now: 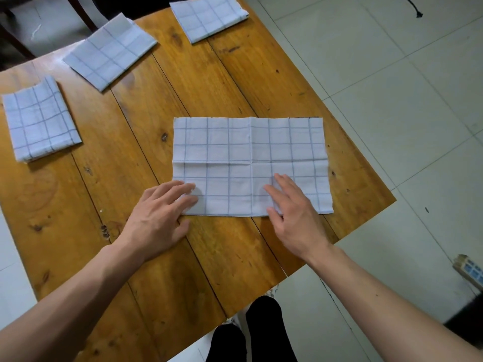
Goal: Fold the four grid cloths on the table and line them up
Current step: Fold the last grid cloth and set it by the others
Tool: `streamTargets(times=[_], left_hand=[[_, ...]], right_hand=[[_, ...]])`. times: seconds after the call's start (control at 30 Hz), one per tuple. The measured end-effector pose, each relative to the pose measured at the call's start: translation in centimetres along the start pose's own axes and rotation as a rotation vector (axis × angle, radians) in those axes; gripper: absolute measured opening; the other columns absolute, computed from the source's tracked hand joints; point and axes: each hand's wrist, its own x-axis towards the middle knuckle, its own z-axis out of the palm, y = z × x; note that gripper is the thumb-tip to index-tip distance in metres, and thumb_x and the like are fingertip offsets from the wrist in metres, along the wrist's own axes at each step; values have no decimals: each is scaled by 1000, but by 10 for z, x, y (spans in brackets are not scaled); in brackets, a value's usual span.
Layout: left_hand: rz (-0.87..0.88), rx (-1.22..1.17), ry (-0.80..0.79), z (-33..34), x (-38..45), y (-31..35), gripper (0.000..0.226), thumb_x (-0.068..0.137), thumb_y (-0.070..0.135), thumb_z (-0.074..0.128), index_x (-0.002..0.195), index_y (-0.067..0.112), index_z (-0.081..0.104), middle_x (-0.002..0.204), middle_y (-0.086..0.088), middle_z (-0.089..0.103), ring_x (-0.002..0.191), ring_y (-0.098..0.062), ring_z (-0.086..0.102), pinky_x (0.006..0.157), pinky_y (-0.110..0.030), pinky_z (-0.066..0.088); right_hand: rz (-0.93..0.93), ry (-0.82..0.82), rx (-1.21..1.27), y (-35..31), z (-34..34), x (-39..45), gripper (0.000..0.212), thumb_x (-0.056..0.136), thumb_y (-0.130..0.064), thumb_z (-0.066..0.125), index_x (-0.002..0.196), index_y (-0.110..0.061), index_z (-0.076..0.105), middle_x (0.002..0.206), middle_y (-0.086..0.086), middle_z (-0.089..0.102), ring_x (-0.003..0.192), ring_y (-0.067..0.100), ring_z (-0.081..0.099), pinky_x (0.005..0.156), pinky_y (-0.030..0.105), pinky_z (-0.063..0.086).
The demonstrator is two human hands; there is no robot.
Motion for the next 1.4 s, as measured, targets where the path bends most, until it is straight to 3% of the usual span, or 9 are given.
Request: streamTargets(times=[0.27,0.53,0.7,0.8,1.0,1.1,1.2,1.3,1.4], left_hand=[[42,123,32,-11,21,4,49,65,10,76,112,19,64,115,1,64,98,-26,62,80,-40,47],[6,225,133,-8,32,4,50,68,3,73,114,15,60,112,-4,62,104,-30,56,91,-44,40],[88,211,222,-4,34,12,33,80,22,69,111,14,62,109,-4,65,105,-29,58,94,-44,39],[157,215,246,2,41,19,26,86,24,66,110,15,62,106,-3,65,101,-28,59,94,-46,41],[98,227,251,1,61,33,21,85,14,64,106,14,61,82,-2,63,83,-27,59,92,-42,38],[85,173,232,-11,61,43,25,88,17,60,113,14,58,79,0,64,78,-26,61,96,-43,38],[97,100,243,-25,54,59,38,86,15,60,123,12,54,78,2,66,74,-24,62,93,-41,41],[74,13,242,-38,47,80,40,85,15,58,124,14,51,74,3,65,69,-23,62,87,-41,44],[76,-90,206,-44,40,94,36,87,22,58,122,19,49,76,7,65,70,-19,63,84,-39,44]], right_hand=[[63,-30,7,0,5,2,58,96,-34,58,149,-27,34,160,-9,19,148,9,9,117,29,17],[67,-34,-6,2,4,6,60,95,-33,59,149,-27,34,160,-8,18,148,9,9,115,26,14],[32,-39,14,7,-1,17,60,93,-31,62,147,-26,38,160,-8,19,148,9,10,118,28,16],[13,-46,27,9,-6,24,59,92,-29,64,145,-26,39,159,-7,20,147,10,12,118,28,16],[1,-53,47,9,-11,26,58,92,-32,62,145,-23,41,159,-5,22,148,12,13,121,36,19],[-106,37,-52,-1,-13,21,65,84,-42,70,141,-21,46,156,2,31,148,18,16,121,38,15],[-222,49,-169,-22,-8,10,73,74,-37,81,137,-20,49,152,6,38,146,23,23,120,37,15],[-262,132,-149,-33,2,6,54,72,-18,81,121,-17,58,132,7,55,130,26,44,110,38,33],[-295,261,-72,-33,1,7,24,76,-8,71,99,-13,66,102,2,63,100,23,56,82,36,45]])
